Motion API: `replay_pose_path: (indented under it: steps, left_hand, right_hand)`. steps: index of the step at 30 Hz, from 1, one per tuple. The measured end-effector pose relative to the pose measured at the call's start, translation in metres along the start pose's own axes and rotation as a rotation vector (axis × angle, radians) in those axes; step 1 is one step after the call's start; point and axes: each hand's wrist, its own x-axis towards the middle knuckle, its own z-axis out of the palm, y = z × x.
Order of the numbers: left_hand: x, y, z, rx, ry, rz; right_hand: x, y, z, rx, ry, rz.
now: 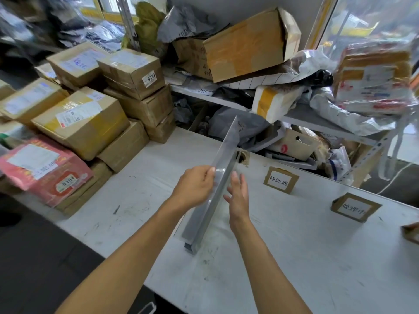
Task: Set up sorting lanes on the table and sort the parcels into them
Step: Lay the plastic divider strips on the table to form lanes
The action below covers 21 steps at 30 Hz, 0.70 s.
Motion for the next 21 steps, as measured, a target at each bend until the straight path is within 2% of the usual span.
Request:
replay_pose_path:
  steps: [2, 6, 8, 9, 11, 13, 16, 21]
  left_hand:
    - [-0.005, 0.023, -0.008, -0.128, -0.049, 0.025]
    - [-0.014, 0.053, -0.002, -0.407, -0.231, -0.051]
    - [-0.012, 0.047, 0.012, -0.495, -0.176, -0.063]
    - [-0.009, 0.038, 0.02, -0.45, -0.099, -0.07]
    - [-0.001, 0.015, 0.036, -0.186, -0.022, -0.147]
    - [0.0, -0.008, 0.051, -0.02, -0.13, -0.259]
    - [0.0, -0.032, 0.068, 0.055, -0.29, -0.354]
    - [0.002, -0.044, 0.07, 0.002, -0.214, -0.332]
  right_hand:
    - [0.0, -0.018, 0.004, 0.087, -0.034, -0.014]
    - [0.0, -0.034, -0.001, 0.127, -0.081, 0.002]
    - [-0.006, -0.042, -0.014, 0.169, -0.131, 0.004]
    - [-0.008, -0.041, -0.022, 0.201, -0.121, 0.019]
    - [-0.015, -0.036, -0.035, 0.274, -0.124, 0.114]
    - [-0.02, -0.024, -0.046, 0.27, -0.067, 0.188]
    - [-0.023, -0.009, -0.054, 0.225, 0.006, 0.187]
    - [-0.022, 0.002, -0.058, 0.177, 0.048, 0.199]
